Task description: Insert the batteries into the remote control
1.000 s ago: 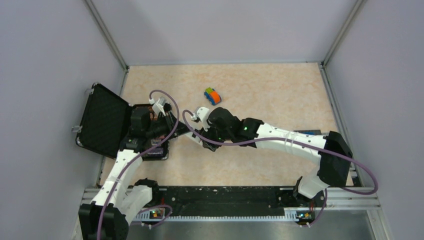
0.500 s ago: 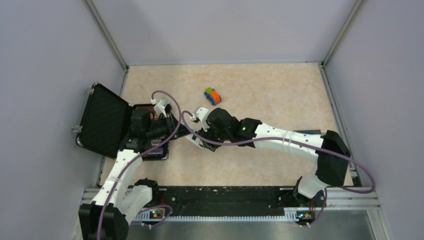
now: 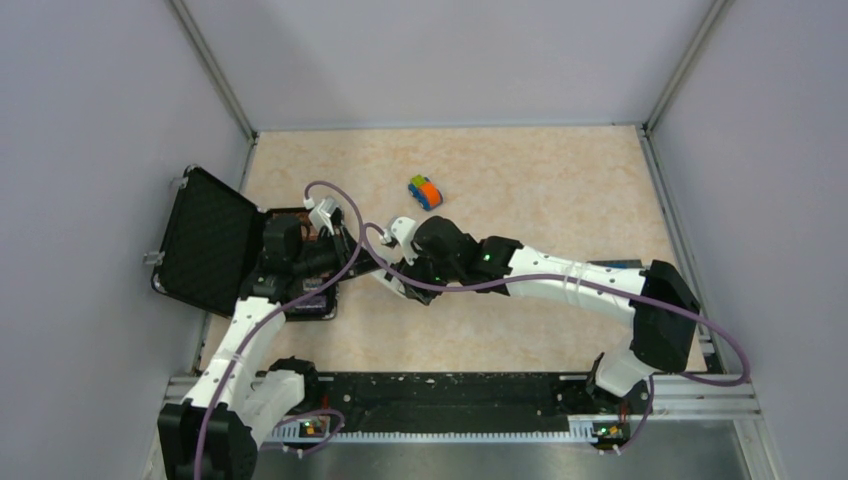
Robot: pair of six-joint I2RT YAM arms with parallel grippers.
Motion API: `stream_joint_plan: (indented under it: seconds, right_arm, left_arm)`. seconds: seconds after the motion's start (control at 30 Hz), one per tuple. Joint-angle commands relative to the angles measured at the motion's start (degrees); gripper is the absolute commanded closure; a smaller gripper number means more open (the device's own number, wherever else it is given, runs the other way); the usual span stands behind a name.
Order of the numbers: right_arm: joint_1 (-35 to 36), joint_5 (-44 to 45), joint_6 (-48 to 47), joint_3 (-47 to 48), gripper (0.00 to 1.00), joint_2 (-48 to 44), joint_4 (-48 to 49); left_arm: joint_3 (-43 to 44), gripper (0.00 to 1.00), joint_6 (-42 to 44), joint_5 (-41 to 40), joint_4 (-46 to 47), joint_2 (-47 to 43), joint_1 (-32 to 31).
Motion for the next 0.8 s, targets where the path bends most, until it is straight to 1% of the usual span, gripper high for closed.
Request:
stream_joint_plan:
  seconds: [0.0, 0.53, 0.77]
  right_arm:
    - [0.74, -1.45, -0.43, 3.49, 0.58, 0.73, 1.56]
    - [0.76, -1.69, -0.86, 4.5, 0.58, 1.71, 1.09]
    - [0.76, -2.47, -1.18, 4.31, 0.58, 1.99, -0.05]
  left_arm:
    - [2.2, 1.0, 0.85, 2.76, 2.95, -0.02, -0.26]
    - [2.21, 1.0, 1.51, 5.0, 3.02, 0.46, -0.26]
    - [2.48, 1.0, 2.0, 2.26, 2.6, -0.27, -0.26]
